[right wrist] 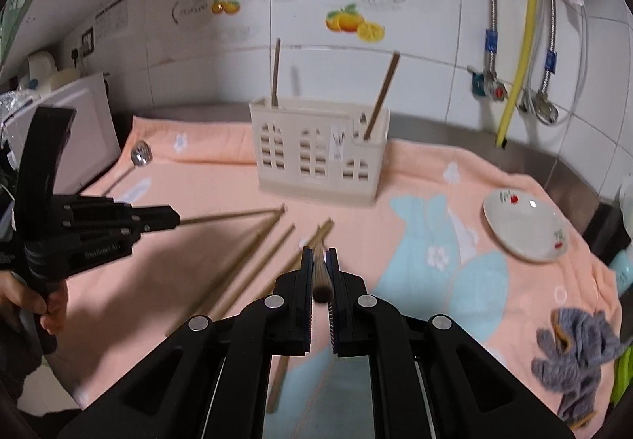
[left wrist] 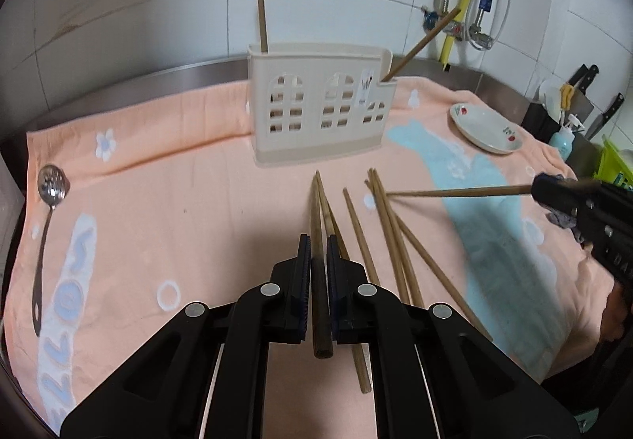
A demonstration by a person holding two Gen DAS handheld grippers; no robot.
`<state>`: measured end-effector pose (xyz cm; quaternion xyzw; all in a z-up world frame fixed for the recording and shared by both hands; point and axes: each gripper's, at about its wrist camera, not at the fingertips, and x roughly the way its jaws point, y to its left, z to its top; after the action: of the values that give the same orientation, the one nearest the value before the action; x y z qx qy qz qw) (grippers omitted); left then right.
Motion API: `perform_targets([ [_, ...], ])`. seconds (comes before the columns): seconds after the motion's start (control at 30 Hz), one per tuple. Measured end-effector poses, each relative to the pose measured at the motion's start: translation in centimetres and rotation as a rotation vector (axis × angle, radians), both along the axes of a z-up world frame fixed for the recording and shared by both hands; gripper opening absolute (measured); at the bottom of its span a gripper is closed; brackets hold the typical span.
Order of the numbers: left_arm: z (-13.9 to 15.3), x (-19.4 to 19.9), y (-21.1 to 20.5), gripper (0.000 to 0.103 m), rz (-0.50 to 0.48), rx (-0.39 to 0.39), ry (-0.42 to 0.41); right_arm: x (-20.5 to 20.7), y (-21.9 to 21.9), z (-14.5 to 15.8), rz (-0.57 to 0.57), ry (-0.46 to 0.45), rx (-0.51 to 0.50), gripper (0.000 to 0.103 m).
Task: Organize utensils
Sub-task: 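Lift the chopsticks and carry them toward the white holder with both grippers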
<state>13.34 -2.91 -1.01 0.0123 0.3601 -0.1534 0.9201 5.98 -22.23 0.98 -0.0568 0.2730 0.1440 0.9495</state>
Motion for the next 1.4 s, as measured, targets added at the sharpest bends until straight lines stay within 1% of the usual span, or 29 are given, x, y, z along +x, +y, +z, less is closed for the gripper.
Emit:
perform_targets([
  [0.13,1.1,0.5,0.0,0.006,-0.013,-0.012,-0.015,0.8,0.1,2.0,0.022,-0.03,0.005,0.006],
  [0.23,1.8,0.7,-0.1,0.005,-0.021,-0.001,-0.037,1.3,0.1,3.6,0.044,-0.044,0.023,0.006],
  [0.33,2.2,1.0,-0.2,0.005,-0.029,0.009,-0.05,1.8,0.1,4.8,0.056,-0.056,0.027,0.006],
  [0.47,2.4,1.3,-0.2,0.005,-0.03,0.012,-0.054,2.0,0.4,5.5,0.063,-0.068,0.019,0.006],
  [0.73,2.4,1.4,0.1,0.006,-0.03,0.012,-0.057,2.3,0.6,5.8,0.067,-0.073,0.023,0.006],
  [0.93,2.2,1.4,0.2,0.006,-0.028,0.009,-0.054,1.9,0.9,5.0,0.081,-0.058,0.021,0.006],
  [1.07,2.1,1.2,0.4,0.006,-0.025,0.007,-0.051,1.8,0.9,4.7,0.095,-0.035,0.047,0.006],
  [1.17,2.0,1.2,0.5,0.006,-0.025,0.008,-0.049,1.6,1.1,4.7,0.097,-0.038,0.038,0.006],
  [1.4,2.4,0.9,0.4,0.005,-0.032,0.02,-0.06,1.8,0.9,6.0,0.088,-0.07,0.019,0.006],
])
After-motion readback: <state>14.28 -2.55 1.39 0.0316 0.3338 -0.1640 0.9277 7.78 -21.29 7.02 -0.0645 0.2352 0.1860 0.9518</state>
